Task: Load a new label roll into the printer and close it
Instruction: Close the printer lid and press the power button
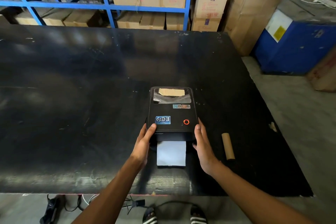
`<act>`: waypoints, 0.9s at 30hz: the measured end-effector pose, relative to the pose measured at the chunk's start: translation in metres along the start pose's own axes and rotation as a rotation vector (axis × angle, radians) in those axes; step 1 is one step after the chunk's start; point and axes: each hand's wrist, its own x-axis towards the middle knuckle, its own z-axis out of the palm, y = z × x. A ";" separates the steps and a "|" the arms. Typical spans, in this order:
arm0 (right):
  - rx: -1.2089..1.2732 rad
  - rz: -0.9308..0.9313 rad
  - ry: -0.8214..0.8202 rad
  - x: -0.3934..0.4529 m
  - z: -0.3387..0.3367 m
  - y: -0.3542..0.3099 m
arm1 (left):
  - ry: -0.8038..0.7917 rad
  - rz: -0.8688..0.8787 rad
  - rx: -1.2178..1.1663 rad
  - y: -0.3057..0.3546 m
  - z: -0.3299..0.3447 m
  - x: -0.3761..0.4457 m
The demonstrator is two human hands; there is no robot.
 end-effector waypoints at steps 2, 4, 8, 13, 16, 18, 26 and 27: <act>0.063 0.100 0.030 0.003 0.000 0.004 | -0.004 0.023 0.017 -0.003 -0.002 0.001; 0.072 0.157 0.042 0.006 -0.001 0.009 | -0.014 0.048 0.042 -0.007 -0.004 0.001; 0.024 0.123 0.013 0.007 -0.003 0.011 | -0.008 0.078 0.049 -0.013 -0.009 0.001; -0.009 0.105 0.013 0.005 0.000 0.006 | -0.014 0.062 0.070 -0.016 -0.012 0.006; -0.001 0.101 0.024 0.004 0.000 0.006 | -0.031 0.081 0.074 -0.016 -0.011 0.006; -0.005 0.109 0.027 0.003 0.000 0.006 | -0.040 0.089 0.076 -0.013 -0.010 0.005; -0.017 0.100 -0.009 0.001 -0.002 0.002 | -0.007 0.086 0.114 -0.018 -0.008 0.005; -0.016 0.101 -0.012 0.001 -0.002 0.002 | -0.005 0.084 0.117 -0.018 -0.008 0.005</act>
